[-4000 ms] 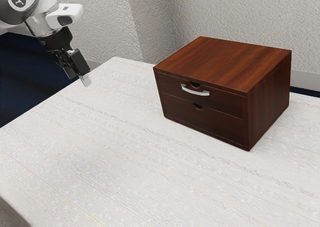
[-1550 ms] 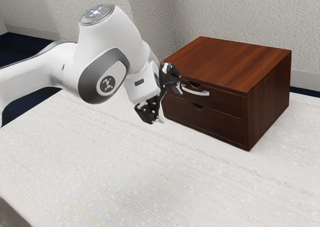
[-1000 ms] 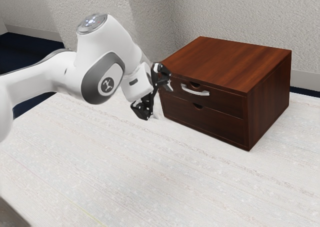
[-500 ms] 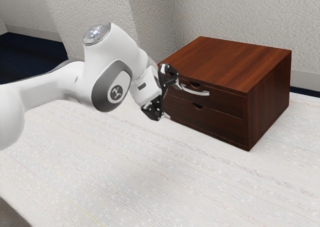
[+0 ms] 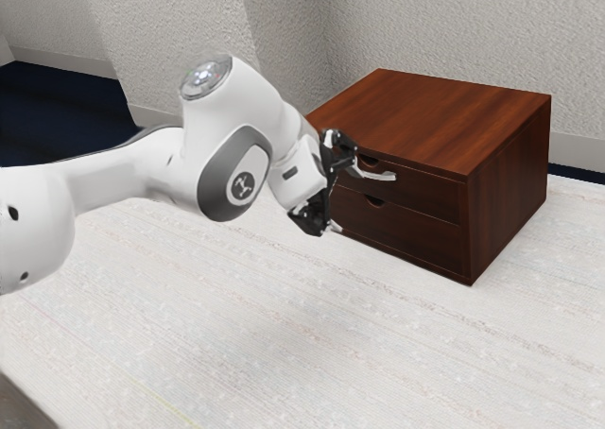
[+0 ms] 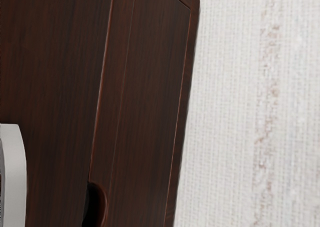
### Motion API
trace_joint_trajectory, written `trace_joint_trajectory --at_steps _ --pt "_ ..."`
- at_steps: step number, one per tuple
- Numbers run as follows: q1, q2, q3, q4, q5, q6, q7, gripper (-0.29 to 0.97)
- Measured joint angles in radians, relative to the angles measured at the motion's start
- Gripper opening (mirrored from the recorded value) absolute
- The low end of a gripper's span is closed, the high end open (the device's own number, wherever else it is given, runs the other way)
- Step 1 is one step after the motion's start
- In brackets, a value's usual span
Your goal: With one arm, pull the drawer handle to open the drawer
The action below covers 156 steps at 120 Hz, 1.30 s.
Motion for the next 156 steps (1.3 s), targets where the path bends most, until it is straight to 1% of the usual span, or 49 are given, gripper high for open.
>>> trace_joint_trajectory --at_steps 14,25,36,95,106,137,156 --pt "0.001 0.015 0.0 0.019 0.001 0.006 -0.002 0.68" --pt "-0.001 0.055 0.0 0.088 0.002 0.006 -0.003 0.68" --pt "0.001 0.069 0.001 0.107 0.004 0.005 -0.004 0.68" --pt "0.004 0.111 0.001 0.109 0.01 0.003 -0.007 0.68" --pt "0.011 0.113 0.001 0.108 0.012 0.002 -0.008 0.67" --pt "0.022 0.108 0.001 0.099 0.015 -0.006 -0.009 0.69" --pt "0.024 0.092 0.001 0.09 0.012 -0.017 -0.009 0.67"
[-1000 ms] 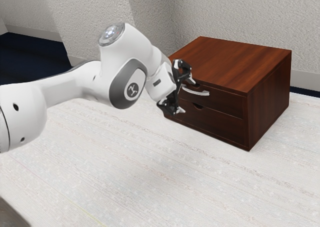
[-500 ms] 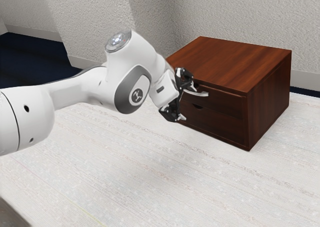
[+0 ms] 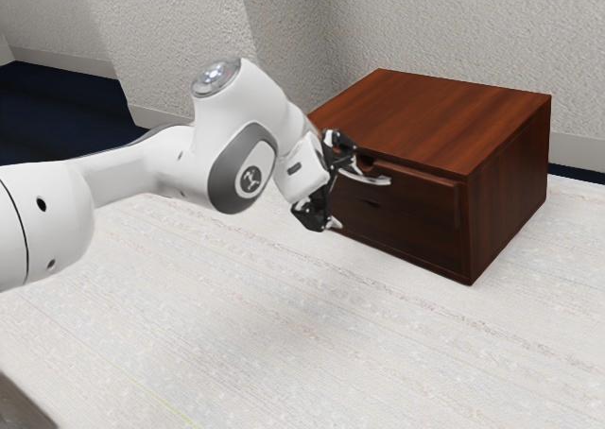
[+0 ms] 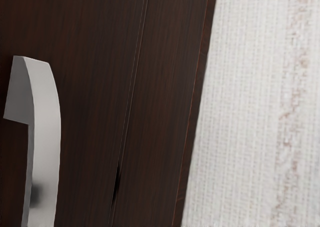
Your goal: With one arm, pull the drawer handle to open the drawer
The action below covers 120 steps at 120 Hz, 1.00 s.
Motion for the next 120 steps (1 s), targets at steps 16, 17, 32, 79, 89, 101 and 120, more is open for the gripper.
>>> trace_joint_trajectory --at_steps 16,17,32,79,89,101,120 --pt "0.001 -0.012 -0.001 -0.016 -0.006 -0.006 0.0 0.69" --pt "0.001 -0.013 -0.001 -0.017 -0.006 -0.006 0.0 0.68" --pt "0.0 -0.043 0.0 -0.045 -0.009 -0.01 -0.001 0.65" --pt "0.005 -0.119 -0.001 -0.143 -0.002 -0.012 -0.007 0.68" --pt "0.011 -0.133 -0.003 -0.164 0.003 -0.012 -0.008 0.69" --pt "0.015 -0.155 -0.003 -0.185 0.003 -0.012 -0.009 0.68" --pt "0.017 -0.19 -0.001 -0.222 -0.002 -0.01 -0.01 0.67"
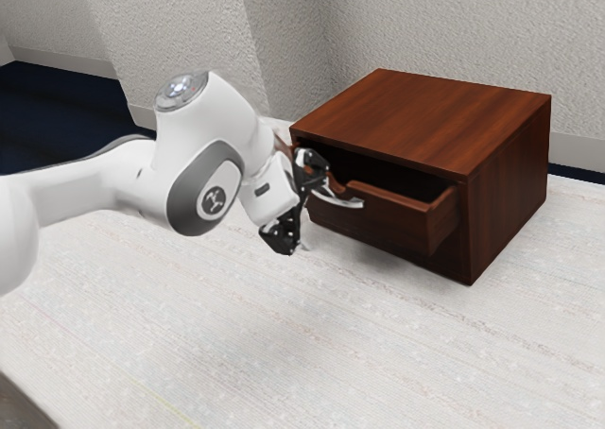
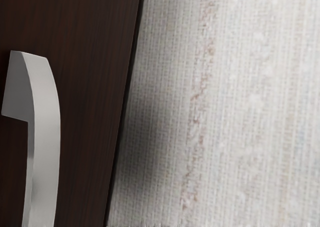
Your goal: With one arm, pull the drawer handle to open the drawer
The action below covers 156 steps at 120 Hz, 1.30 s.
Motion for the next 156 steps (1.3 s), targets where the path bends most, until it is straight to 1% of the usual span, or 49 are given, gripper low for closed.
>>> trace_joint_trajectory --at_steps 4,14,22,33,40,55,67,74,90,101,110,123,132,145,156 --pt "0.0 -0.009 0.0 -0.01 -0.001 0.001 0.0 0.68" --pt "0.002 -0.031 0.001 -0.03 -0.003 0.002 -0.001 0.63" --pt "0.002 -0.054 0.002 -0.05 -0.005 0.003 -0.002 0.62" --pt "0.001 -0.077 0.004 -0.076 -0.006 0.005 -0.003 0.65" --pt "0.001 -0.096 0.005 -0.095 -0.006 0.007 -0.004 0.64" --pt "0.002 -0.119 0.005 -0.127 -0.007 0.012 -0.005 0.68" --pt "0.002 -0.141 0.007 -0.149 -0.007 0.015 -0.006 0.66" --pt "0.002 -0.153 0.007 -0.162 -0.007 0.016 -0.007 0.67" --pt "0.004 -0.193 0.008 -0.197 -0.006 0.019 -0.008 0.61" --pt "0.005 -0.221 0.009 -0.227 -0.007 0.021 -0.008 0.62" --pt "0.004 -0.243 0.01 -0.254 -0.008 0.027 -0.009 0.65" --pt "0.002 -0.277 0.013 -0.289 -0.008 0.032 -0.01 0.63" --pt "0.002 -0.298 0.015 -0.308 -0.01 0.035 -0.01 0.65" --pt "-0.012 -0.319 0.034 -0.331 -0.011 0.039 -0.011 0.66" --pt "-0.075 -0.339 0.096 -0.353 -0.011 0.044 -0.011 0.67"
